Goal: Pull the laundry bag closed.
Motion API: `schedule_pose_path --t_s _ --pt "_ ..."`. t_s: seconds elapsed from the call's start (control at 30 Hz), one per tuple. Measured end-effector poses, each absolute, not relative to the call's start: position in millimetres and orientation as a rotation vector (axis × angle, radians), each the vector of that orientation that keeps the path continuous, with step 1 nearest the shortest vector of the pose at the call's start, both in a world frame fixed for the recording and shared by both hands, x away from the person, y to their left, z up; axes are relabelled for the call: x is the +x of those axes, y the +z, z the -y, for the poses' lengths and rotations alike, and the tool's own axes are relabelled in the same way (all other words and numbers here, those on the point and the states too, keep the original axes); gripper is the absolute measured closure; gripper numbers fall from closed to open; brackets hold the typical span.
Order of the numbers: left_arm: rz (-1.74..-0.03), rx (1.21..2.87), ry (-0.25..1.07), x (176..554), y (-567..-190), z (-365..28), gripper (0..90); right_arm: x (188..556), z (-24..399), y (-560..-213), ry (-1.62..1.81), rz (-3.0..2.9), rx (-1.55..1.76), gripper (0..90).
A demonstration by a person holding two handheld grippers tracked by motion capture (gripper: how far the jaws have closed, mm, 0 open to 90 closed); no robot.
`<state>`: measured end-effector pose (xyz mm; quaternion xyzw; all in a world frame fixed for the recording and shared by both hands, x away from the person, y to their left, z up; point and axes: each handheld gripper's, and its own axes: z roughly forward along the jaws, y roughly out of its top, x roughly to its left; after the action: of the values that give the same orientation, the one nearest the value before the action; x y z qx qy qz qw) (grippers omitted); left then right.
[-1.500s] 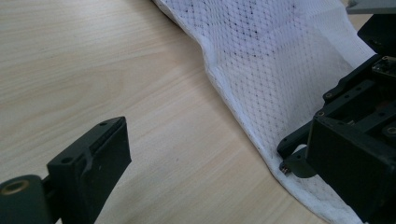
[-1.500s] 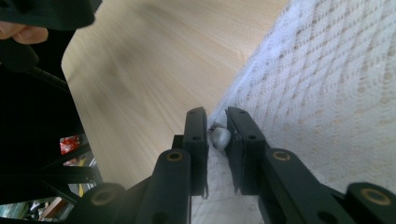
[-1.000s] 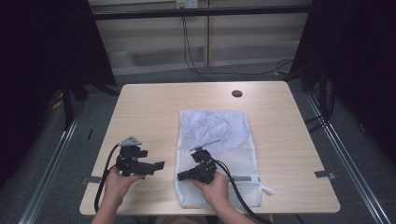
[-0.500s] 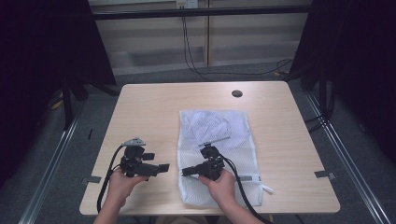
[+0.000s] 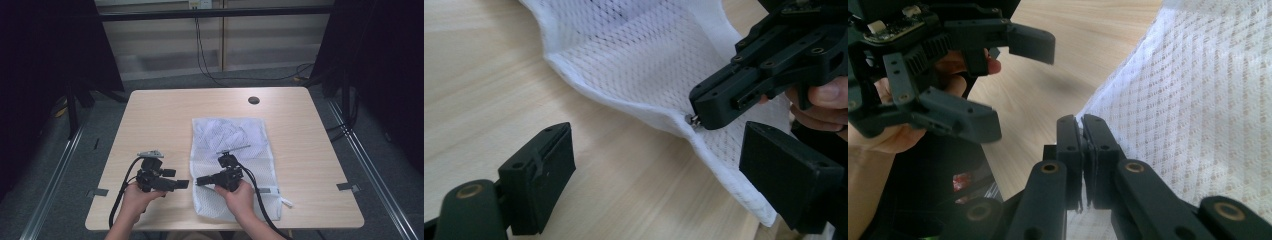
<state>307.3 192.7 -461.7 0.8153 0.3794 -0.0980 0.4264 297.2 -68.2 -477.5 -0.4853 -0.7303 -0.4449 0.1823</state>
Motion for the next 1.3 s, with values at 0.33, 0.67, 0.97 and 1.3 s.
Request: schedule_pose_path --t_s 0.33,0.67,0.97,1.3 --pt "-0.94 2.055 -0.299 306 -465 -185 14.1 296 68 -475 -1.266 2.076 -1.351 86.6" --pt "-0.911 2.098 -0.33 305 -466 -176 8.5 296 67 -470 -1.28 2.094 -1.351 86.6" --pt "-0.91 2.107 -0.346 303 -468 -171 8.6 295 66 -466 -1.293 2.104 -1.344 86.6" --pt "-0.895 2.11 -0.368 302 -469 -163 18.6 295 66 -461 -1.317 2.118 -1.33 86.6"
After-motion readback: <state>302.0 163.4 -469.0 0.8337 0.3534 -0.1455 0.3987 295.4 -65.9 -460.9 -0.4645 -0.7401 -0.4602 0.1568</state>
